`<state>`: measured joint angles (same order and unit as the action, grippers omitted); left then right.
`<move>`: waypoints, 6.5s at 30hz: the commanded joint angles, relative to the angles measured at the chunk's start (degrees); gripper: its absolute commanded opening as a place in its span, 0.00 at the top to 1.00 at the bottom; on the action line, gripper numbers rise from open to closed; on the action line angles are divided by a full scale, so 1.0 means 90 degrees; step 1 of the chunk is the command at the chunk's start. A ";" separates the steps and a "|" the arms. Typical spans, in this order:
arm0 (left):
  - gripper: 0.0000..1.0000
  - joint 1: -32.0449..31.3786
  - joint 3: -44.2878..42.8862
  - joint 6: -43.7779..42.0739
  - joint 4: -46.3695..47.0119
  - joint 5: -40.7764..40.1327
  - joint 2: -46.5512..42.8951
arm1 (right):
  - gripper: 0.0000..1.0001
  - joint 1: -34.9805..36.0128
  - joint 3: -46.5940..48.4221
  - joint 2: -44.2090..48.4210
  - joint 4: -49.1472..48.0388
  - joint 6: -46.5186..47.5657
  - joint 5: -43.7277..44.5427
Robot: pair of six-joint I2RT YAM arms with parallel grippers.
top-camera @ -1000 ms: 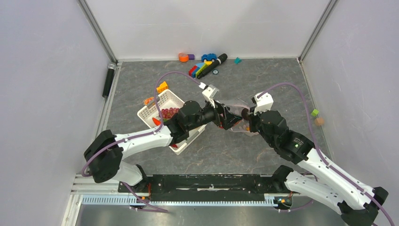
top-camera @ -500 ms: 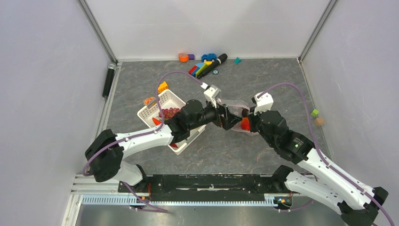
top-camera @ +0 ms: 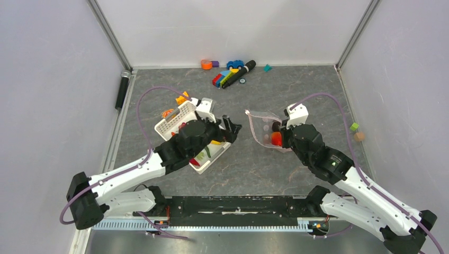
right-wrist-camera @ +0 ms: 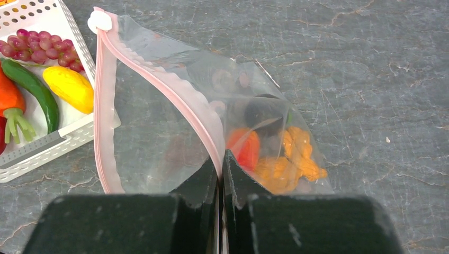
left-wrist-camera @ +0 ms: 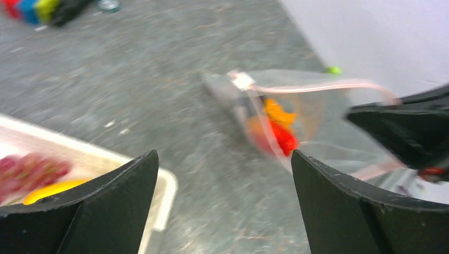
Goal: Place the food in the zip-top bag and seal the zipper
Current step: Pick up the fake fruit from the bin, then place the fake fruit in the zipper food storage bag.
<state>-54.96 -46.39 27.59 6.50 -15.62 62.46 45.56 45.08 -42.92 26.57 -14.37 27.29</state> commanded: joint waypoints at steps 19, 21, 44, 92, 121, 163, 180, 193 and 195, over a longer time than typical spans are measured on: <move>0.00 0.2101 0.0913 0.1675 -0.2680 -0.1103 -0.0739 | 0.91 -0.0023 0.0054 -0.0258 -0.0148 0.0169 0.0450; 0.00 0.2149 0.0890 0.1700 -0.2793 -0.1138 -0.0750 | 0.91 -0.0023 0.0051 -0.0269 -0.0138 0.0165 0.0449; 0.00 0.2631 0.0769 0.2153 -0.2159 -0.0980 0.0280 | 0.90 -0.0024 0.0059 -0.0256 -0.0121 0.0144 0.0516; 0.98 0.3651 0.0905 0.4735 0.0195 -0.0524 0.2836 | 0.90 -0.0022 0.0041 -0.0163 -0.0091 0.0125 0.0618; 0.98 0.3620 0.1573 0.3238 0.0244 0.0159 -0.0248 | 0.90 -0.0023 0.0030 -0.0182 -0.0145 0.0117 0.0544; 0.98 0.1240 -0.0017 0.0356 0.3765 0.6303 0.0991 | 0.90 -0.0023 -0.0049 0.0081 -0.0307 0.0238 -0.0207; 0.98 0.1197 -0.0911 0.0369 0.5328 0.8270 0.2911 | 0.90 -0.0024 -0.0077 0.0295 -0.0405 0.0349 -0.0579; 0.98 0.1204 -0.1920 -0.0720 0.3546 0.7611 0.4161 | 0.90 -0.0021 -0.0116 0.0652 -0.0545 0.0394 -0.0601; 0.98 0.1207 -0.1951 -0.0899 0.3224 0.7476 0.4211 | 0.90 -0.0023 -0.0109 0.0657 -0.0544 0.0396 -0.0593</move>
<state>-44.01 -60.16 26.96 42.74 56.47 99.18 45.23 44.14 -37.47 24.82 -11.49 22.98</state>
